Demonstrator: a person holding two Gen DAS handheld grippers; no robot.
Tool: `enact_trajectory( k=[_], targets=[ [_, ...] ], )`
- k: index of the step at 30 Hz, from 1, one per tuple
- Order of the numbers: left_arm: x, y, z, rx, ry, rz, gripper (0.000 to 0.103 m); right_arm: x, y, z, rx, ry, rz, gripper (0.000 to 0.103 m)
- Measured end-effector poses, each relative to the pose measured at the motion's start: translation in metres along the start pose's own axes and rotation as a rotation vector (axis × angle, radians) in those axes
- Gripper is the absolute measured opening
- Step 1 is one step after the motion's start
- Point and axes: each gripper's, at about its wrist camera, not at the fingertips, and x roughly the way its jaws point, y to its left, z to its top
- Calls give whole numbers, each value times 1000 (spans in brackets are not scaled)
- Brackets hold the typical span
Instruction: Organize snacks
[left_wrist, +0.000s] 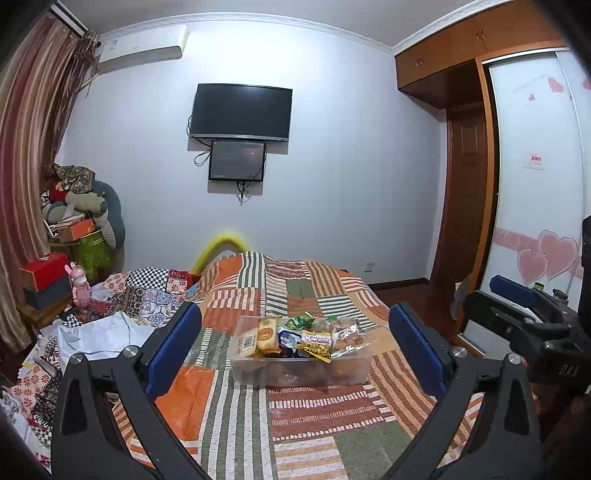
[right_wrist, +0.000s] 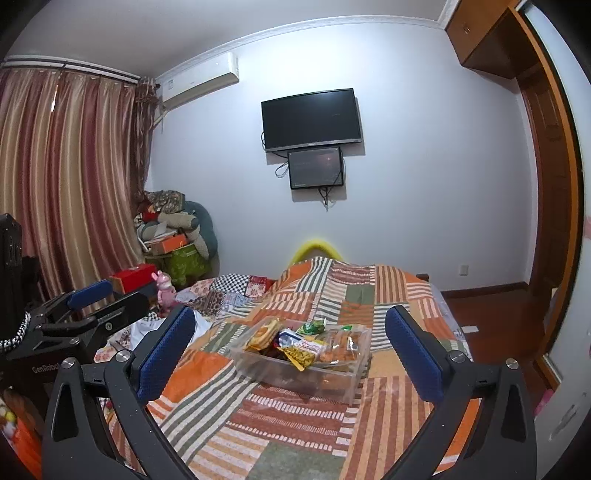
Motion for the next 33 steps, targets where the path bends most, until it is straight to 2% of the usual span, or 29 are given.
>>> enact_trajectory(
  k=[33],
  targets=[
    [-3,1,-10,10,13,15,103,-6,-5,-5,28,14,9,103]
  ],
)
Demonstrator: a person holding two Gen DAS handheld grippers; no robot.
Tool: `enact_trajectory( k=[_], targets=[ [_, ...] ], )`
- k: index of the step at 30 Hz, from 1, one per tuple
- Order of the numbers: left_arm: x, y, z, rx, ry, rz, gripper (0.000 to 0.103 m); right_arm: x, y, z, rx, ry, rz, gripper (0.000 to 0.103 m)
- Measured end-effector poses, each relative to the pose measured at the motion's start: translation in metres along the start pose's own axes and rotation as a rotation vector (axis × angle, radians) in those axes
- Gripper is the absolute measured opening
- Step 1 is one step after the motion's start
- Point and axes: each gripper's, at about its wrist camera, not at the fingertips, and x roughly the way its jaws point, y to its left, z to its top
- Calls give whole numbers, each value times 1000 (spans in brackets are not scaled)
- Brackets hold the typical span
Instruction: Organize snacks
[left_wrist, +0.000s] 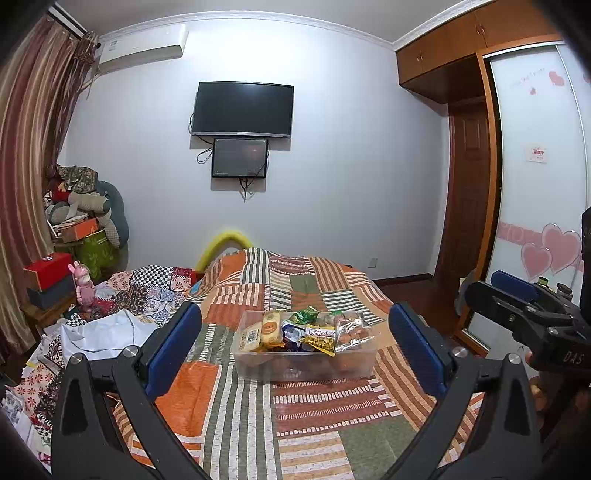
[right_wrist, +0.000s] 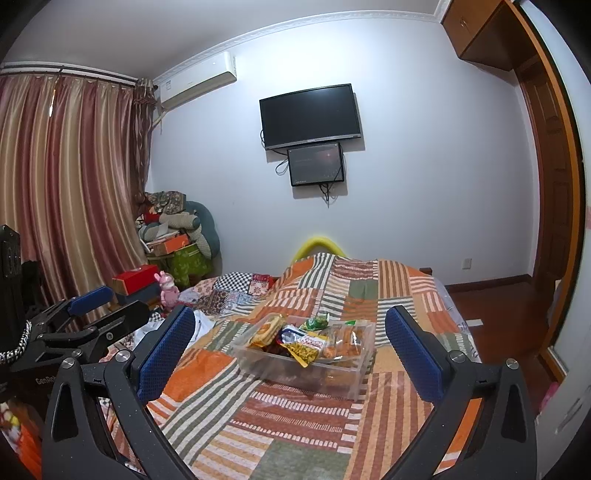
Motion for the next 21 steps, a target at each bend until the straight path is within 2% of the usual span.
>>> enact_trajectory(
  k=[8,21],
  targets=[
    [3,1,-1,-7,14,-12,103,1,0,0,3,5,4,103],
    [-1,-2,0,-2,-7,-24,103,3,-2,-1,22,17,4,103]
  ],
)
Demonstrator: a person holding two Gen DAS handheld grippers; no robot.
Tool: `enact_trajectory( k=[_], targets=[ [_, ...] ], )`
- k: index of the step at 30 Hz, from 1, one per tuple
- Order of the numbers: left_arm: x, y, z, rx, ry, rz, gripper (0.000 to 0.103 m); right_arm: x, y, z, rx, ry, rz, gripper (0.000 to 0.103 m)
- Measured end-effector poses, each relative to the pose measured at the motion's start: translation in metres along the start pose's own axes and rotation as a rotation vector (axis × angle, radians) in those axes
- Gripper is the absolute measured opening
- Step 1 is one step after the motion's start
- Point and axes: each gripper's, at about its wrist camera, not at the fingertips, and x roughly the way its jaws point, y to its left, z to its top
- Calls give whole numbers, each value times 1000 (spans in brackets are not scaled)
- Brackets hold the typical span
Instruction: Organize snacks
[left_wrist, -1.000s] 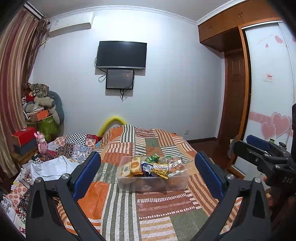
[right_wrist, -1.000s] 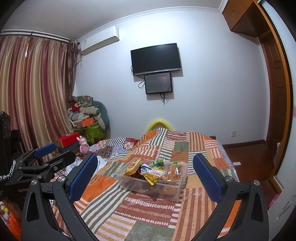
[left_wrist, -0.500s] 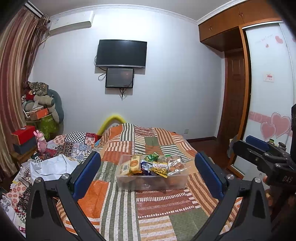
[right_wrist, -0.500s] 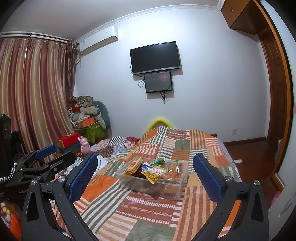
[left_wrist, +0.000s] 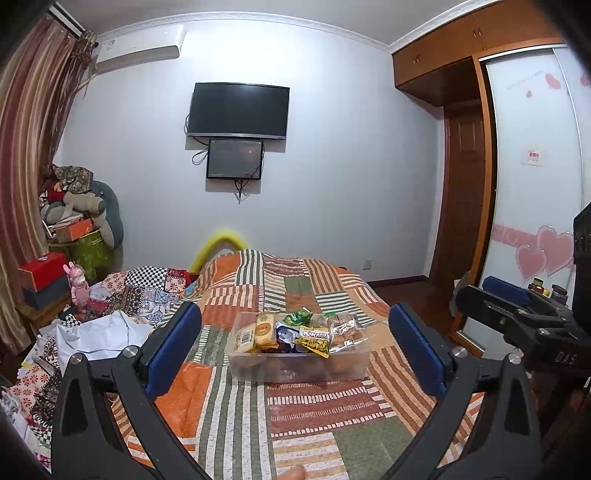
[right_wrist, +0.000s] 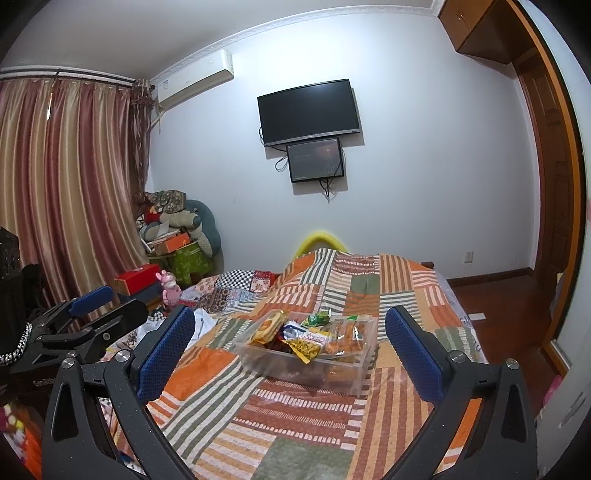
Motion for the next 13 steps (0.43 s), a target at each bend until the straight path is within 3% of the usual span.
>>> enact_trajectory(
  k=[13],
  targets=[
    [4,0,0,-7,12,-7,103,-2,0,-2,1,-6,-17,103]
  ],
)
